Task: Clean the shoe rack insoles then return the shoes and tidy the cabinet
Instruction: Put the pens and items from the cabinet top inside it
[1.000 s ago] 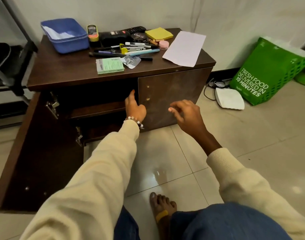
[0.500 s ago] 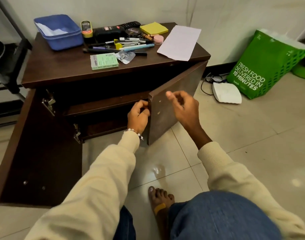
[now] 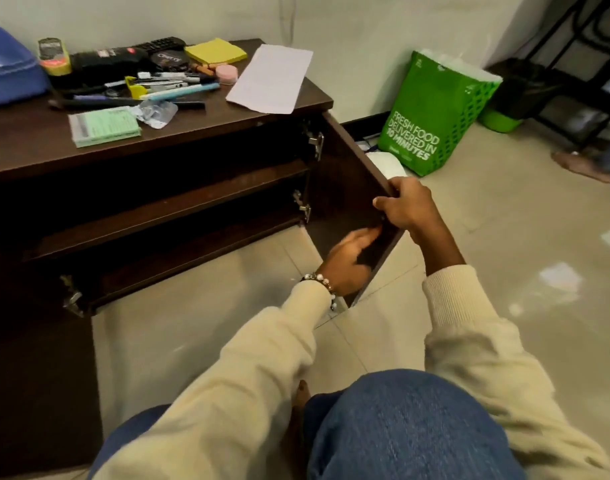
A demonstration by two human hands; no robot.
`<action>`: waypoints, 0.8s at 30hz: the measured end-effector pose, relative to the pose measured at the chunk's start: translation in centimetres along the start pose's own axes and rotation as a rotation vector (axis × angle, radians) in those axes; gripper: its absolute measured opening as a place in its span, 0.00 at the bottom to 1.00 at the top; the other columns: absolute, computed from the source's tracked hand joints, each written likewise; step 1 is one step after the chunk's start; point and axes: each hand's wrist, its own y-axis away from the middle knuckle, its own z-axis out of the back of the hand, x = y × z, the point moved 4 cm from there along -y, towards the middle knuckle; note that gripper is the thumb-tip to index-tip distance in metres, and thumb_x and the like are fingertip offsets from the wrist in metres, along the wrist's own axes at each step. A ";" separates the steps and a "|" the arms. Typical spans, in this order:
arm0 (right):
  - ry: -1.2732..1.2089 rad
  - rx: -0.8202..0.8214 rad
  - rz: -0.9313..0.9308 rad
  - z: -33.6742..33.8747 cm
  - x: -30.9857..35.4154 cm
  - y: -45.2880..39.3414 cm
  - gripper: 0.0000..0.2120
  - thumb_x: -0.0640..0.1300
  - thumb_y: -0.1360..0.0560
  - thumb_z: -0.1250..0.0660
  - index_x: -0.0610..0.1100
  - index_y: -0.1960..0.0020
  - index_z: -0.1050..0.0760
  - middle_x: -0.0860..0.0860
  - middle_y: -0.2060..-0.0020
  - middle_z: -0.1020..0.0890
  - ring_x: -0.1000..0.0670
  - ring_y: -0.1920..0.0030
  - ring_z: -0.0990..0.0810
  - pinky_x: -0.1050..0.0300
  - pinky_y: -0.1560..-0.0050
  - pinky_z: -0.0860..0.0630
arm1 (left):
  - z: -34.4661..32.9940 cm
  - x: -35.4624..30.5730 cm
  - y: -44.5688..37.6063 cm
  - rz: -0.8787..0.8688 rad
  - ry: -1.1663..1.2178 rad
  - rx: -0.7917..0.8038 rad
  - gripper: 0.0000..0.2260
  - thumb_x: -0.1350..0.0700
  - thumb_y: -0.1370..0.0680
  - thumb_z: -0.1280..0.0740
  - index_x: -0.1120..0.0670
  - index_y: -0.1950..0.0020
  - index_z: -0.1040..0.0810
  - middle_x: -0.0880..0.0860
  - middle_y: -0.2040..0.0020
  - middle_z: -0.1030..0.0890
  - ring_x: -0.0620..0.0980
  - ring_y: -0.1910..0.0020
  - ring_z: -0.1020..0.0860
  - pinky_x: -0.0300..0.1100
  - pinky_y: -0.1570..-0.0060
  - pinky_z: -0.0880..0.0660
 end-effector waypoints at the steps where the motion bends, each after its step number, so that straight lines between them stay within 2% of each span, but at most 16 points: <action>1: 0.058 0.000 0.019 0.6 -0.6 -0.6 0.12 0.45 0.27 0.32 0.44 0.44 0.23 0.43 0.51 0.19 0.42 0.49 0.21 0.49 0.47 0.23 | -1.0 -0.4 -0.9 0.009 -0.026 0.080 0.34 0.70 0.27 0.37 0.52 0.23 0.40 0.52 0.23 0.42 0.50 0.25 0.40 0.26 0.35 0.46; 3: 0.157 0.010 0.062 1.8 -1.7 -1.6 0.13 0.47 0.25 0.33 0.44 0.43 0.24 0.42 0.49 0.19 0.40 0.47 0.23 0.50 0.48 0.26 | -2.6 -1.4 -2.6 0.027 -0.036 0.184 0.37 0.70 0.27 0.38 0.50 0.21 0.45 0.51 0.21 0.46 0.51 0.23 0.45 0.33 0.30 0.47; 6: 0.210 0.006 0.127 3.1 -2.8 -2.5 0.15 0.50 0.25 0.33 0.44 0.41 0.26 0.42 0.47 0.20 0.40 0.46 0.24 0.51 0.49 0.28 | -3.5 -2.2 -4.6 0.078 0.034 0.213 0.37 0.70 0.27 0.41 0.47 0.21 0.47 0.51 0.22 0.44 0.53 0.24 0.41 0.46 0.26 0.41; 10: 0.210 -0.058 0.152 4.2 -4.1 -3.1 0.17 0.54 0.25 0.32 0.44 0.42 0.26 0.45 0.52 0.21 0.43 0.49 0.24 0.55 0.56 0.32 | -3.9 -1.4 -5.5 0.172 0.068 0.239 0.36 0.68 0.25 0.42 0.41 0.22 0.47 0.56 0.24 0.37 0.55 0.29 0.32 0.49 0.29 0.35; 12: 0.179 -0.101 0.112 4.3 -4.7 -3.3 0.19 0.56 0.26 0.32 0.45 0.42 0.25 0.45 0.53 0.21 0.43 0.49 0.24 0.53 0.55 0.30 | -3.1 -0.6 -5.3 0.199 0.082 0.182 0.32 0.66 0.23 0.41 0.41 0.24 0.41 0.54 0.26 0.34 0.54 0.30 0.30 0.50 0.31 0.32; 14: 0.219 -0.184 0.053 4.4 -4.7 -3.0 0.20 0.58 0.26 0.34 0.46 0.40 0.25 0.45 0.49 0.20 0.41 0.45 0.25 0.47 0.47 0.27 | -1.8 0.2 -4.8 0.207 0.096 0.132 0.28 0.66 0.23 0.39 0.44 0.26 0.35 0.51 0.27 0.31 0.53 0.32 0.28 0.51 0.35 0.28; 17: 0.331 -0.417 0.049 4.6 -2.8 -2.0 0.16 0.52 0.23 0.35 0.47 0.38 0.25 0.45 0.42 0.22 0.42 0.38 0.30 0.43 0.42 0.34 | 0.9 0.7 -3.6 0.248 0.183 0.053 0.22 0.68 0.22 0.41 0.52 0.31 0.28 0.50 0.36 0.22 0.51 0.45 0.19 0.42 0.54 0.23; 19: 0.284 -0.529 0.130 4.5 -0.7 -1.5 0.13 0.47 0.23 0.37 0.46 0.40 0.23 0.45 0.43 0.23 0.42 0.38 0.31 0.44 0.42 0.35 | 3.3 0.9 -2.4 0.277 0.215 -0.047 0.16 0.66 0.20 0.43 0.54 0.35 0.25 0.51 0.42 0.19 0.50 0.52 0.18 0.41 0.58 0.23; 22: 0.078 -0.489 0.339 3.5 3.1 -1.4 0.10 0.42 0.25 0.37 0.44 0.47 0.20 0.46 0.50 0.18 0.43 0.46 0.24 0.50 0.47 0.30 | 8.2 1.4 -0.2 0.287 0.228 -0.251 0.13 0.65 0.20 0.42 0.56 0.41 0.22 0.53 0.50 0.16 0.49 0.57 0.18 0.42 0.59 0.22; 24: -0.051 -0.347 0.479 2.0 6.1 -1.2 0.09 0.41 0.25 0.35 0.44 0.49 0.18 0.48 0.58 0.16 0.50 0.58 0.20 0.58 0.54 0.28 | 12.1 2.0 1.6 0.285 0.262 -0.397 0.12 0.66 0.20 0.41 0.57 0.44 0.20 0.54 0.55 0.16 0.48 0.63 0.19 0.35 0.67 0.24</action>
